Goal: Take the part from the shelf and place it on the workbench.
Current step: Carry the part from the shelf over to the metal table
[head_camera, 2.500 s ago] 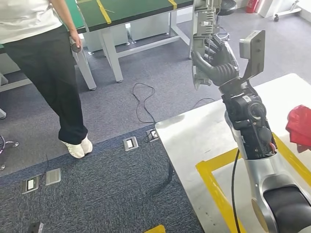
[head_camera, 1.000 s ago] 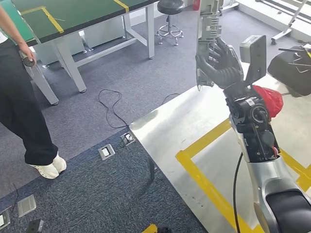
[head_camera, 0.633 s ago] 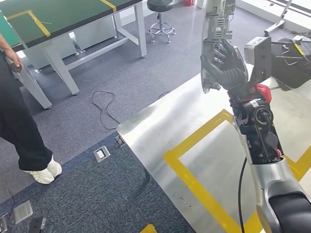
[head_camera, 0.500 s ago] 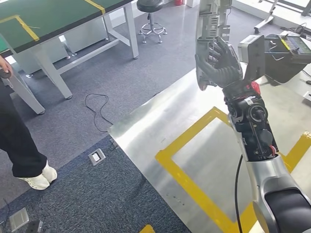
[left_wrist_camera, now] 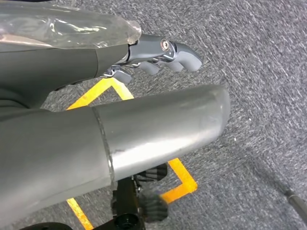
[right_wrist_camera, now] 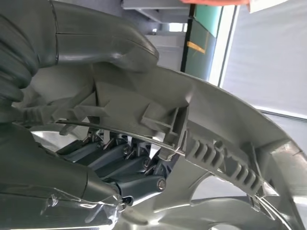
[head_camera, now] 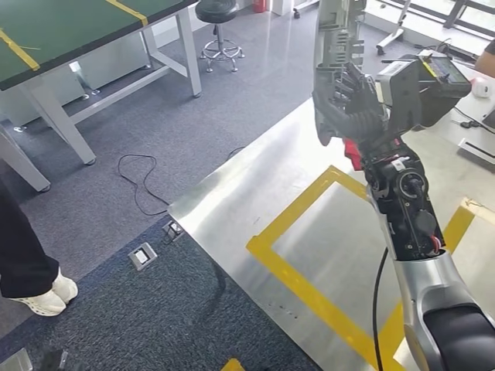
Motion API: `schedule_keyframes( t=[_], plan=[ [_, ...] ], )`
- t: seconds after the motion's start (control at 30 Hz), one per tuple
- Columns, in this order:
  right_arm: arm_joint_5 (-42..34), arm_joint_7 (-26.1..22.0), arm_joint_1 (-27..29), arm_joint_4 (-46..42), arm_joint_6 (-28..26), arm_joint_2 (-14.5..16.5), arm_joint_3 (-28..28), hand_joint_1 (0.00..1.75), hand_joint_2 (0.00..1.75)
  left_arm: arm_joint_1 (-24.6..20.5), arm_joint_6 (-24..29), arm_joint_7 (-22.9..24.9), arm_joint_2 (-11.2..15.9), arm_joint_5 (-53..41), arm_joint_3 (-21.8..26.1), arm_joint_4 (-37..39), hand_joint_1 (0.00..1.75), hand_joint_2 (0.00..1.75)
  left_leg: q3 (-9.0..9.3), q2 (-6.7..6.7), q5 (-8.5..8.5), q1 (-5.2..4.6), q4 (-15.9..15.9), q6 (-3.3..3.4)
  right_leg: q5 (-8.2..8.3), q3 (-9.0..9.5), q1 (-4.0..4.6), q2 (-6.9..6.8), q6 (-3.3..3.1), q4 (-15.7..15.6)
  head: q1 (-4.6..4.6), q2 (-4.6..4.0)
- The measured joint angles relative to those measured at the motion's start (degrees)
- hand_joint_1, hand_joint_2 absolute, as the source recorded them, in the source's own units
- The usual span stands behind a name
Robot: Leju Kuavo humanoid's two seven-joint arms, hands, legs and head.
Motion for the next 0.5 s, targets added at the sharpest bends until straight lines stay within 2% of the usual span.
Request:
schedule_keyframes(
  t=[0.03, 0.07, 0.1, 0.13, 0.17, 0.2, 0.23, 0.27, 0.37, 0.4, 0.43, 0.5],
  plan=[
    [0.2, 0.0, 0.1, 0.0, 0.0, 0.0, 0.0, 1.75, 1.75, 0.1, 0.0, 0.0, 0.0, 0.0, 0.0, 0.0, 0.00, 0.00, 0.01, 0.36, -0.03, 0.01, 0.0, 0.03, -1.19, -1.48, -0.06, -0.13, 0.16, 3.4, 0.15, 0.00],
    [0.4, 0.0, 0.3, 0.0, 0.0, 0.0, 0.0, 1.75, 1.75, 0.1, 0.0, 0.0, 0.0, 0.0, 0.0, 0.0, 0.00, 0.00, 0.03, 0.68, -0.07, 0.03, 0.0, 0.02, -1.25, -2.10, -0.14, -0.24, 0.31, 4.8, 0.28, 0.00],
    [0.6, 0.0, 0.4, 0.0, -0.1, 0.0, -0.1, 1.75, 1.75, 0.1, 0.0, 0.0, -0.1, 0.0, 0.0, 0.0, 0.00, 0.00, 0.08, 0.97, -0.13, 0.06, 0.1, -0.03, -0.13, -1.51, -0.24, -0.42, 0.42, 3.8, 0.49, 0.00],
    [0.7, 0.0, 0.6, 0.0, -0.1, 0.0, -0.1, 1.75, 1.75, 0.1, -0.1, 0.0, -0.2, 0.0, 0.0, 0.0, 0.00, 0.00, 0.15, 1.22, -0.23, 0.10, 0.2, -0.12, 1.73, 0.02, -0.35, -0.75, 0.51, 0.8, 0.70, 0.00],
    [0.9, 0.0, 0.6, -0.1, -0.1, 0.0, -0.2, 1.75, 1.75, 0.1, -0.1, 0.0, -0.2, 0.0, 0.0, 0.0, 0.00, 0.00, 0.25, 1.50, -0.41, 0.12, 0.4, -0.32, 3.72, 2.24, -0.42, -1.53, 0.57, -3.8, 0.94, 0.00],
    [0.9, 0.0, 0.6, -0.2, -0.1, 0.0, -0.3, 1.75, 1.75, 0.1, -0.1, 0.0, -0.2, 0.0, 0.0, 0.0, 0.00, 0.00, 0.27, 1.75, -0.59, 0.03, 0.6, -0.55, 5.17, 4.23, -0.28, -2.21, 0.49, -7.8, 1.17, 0.00],
    [0.9, 0.0, 0.6, -0.3, -0.2, 0.0, -0.4, 1.75, 1.75, 0.1, -0.1, 0.0, -0.2, 0.0, 0.0, 0.0, 0.00, 0.00, 0.26, 2.01, -0.74, -0.07, 0.8, -0.78, 5.97, 5.54, -0.16, -2.67, 0.28, -10.6, 1.29, 0.00],
    [0.9, 0.0, 0.6, -0.4, -0.2, 0.0, -0.5, 1.75, 1.75, 0.1, -0.1, 0.0, -0.2, 0.0, 0.0, 0.0, 0.00, 0.00, 0.25, 2.31, -0.84, -0.17, 0.9, -1.00, 6.23, 6.23, 0.00, -2.85, 0.02, -12.2, 1.29, 0.00],
    [1.0, 0.0, 0.8, -0.5, -0.3, 0.0, -0.7, 1.75, 1.75, 0.1, -0.1, -0.1, -0.1, 0.0, 0.0, 0.0, 0.00, 0.00, 0.20, 2.94, -1.18, -0.15, 1.2, -1.70, 6.50, 6.14, 0.08, -1.56, -0.94, -12.4, 0.91, 0.00],
    [1.1, 0.0, 0.8, -0.7, -0.4, 0.0, -0.7, 1.75, 1.75, 0.1, -0.1, -0.1, -0.1, 0.0, 0.0, 0.0, 0.00, 0.00, -0.15, 2.50, -1.93, -0.04, 2.1, -2.03, 6.64, 6.13, 0.00, -1.19, -1.26, -12.5, 0.74, 0.00],
    [1.3, 0.0, 0.9, -0.8, -0.4, 0.0, -0.8, 1.75, 1.75, 0.1, -0.1, -0.1, -0.1, 0.0, 0.0, 0.0, 0.00, 0.00, -1.12, 1.76, -3.36, 0.08, 4.4, -2.34, 6.79, 6.12, -0.12, -0.83, -1.56, -12.6, 0.48, 0.00],
    [1.8, 0.0, 0.9, -1.1, -0.6, 0.0, -0.9, 1.75, 1.75, 0.2, -0.1, -0.2, -0.1, 0.0, 0.0, 0.0, 0.00, 0.00, -4.76, 0.24, -7.28, 0.22, 12.2, -2.71, 6.96, 5.94, -0.16, -0.08, -1.97, -12.7, -0.26, 0.00]
  ],
)
